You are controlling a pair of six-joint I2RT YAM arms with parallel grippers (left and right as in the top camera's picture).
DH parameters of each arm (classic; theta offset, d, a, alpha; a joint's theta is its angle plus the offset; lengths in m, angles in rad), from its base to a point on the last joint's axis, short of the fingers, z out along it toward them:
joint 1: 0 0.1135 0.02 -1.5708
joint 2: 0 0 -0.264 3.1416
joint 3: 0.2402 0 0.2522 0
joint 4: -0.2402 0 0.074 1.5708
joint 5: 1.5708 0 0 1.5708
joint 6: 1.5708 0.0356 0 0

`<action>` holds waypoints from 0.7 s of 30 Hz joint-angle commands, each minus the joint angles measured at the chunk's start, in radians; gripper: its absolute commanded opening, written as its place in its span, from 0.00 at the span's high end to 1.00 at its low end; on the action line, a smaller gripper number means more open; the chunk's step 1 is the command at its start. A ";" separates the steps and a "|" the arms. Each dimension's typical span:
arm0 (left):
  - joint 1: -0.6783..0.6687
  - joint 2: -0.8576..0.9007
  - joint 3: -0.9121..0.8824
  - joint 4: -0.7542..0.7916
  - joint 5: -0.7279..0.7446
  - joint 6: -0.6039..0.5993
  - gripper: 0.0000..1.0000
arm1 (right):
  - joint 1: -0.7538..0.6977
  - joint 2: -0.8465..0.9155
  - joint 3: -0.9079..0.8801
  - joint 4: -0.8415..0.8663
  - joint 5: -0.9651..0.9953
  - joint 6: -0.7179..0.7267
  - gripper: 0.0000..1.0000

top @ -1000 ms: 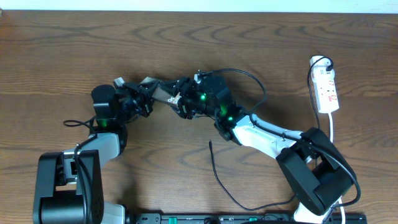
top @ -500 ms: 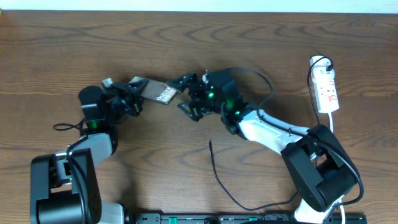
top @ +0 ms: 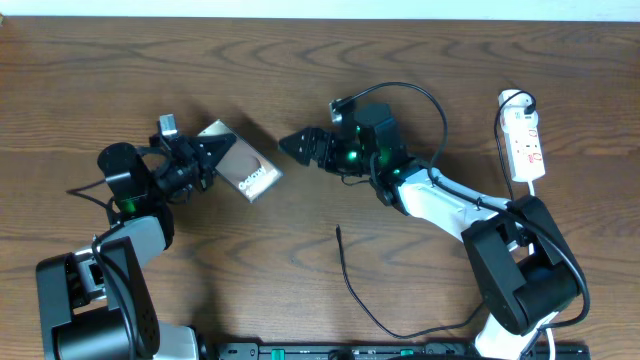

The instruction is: Plug charger to phone and switch on socket

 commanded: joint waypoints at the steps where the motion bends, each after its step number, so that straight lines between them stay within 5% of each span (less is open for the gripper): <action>1: 0.005 -0.013 0.001 0.070 0.208 0.156 0.92 | 0.000 -0.027 0.013 -0.011 -0.026 -0.214 0.01; 9: 0.006 -0.013 0.001 0.298 0.322 0.171 0.92 | -0.039 -0.168 0.013 -0.133 0.010 -0.285 0.01; 21: 0.110 -0.013 0.002 0.319 0.271 0.170 0.92 | -0.114 -0.418 0.013 -0.600 0.326 -0.405 0.01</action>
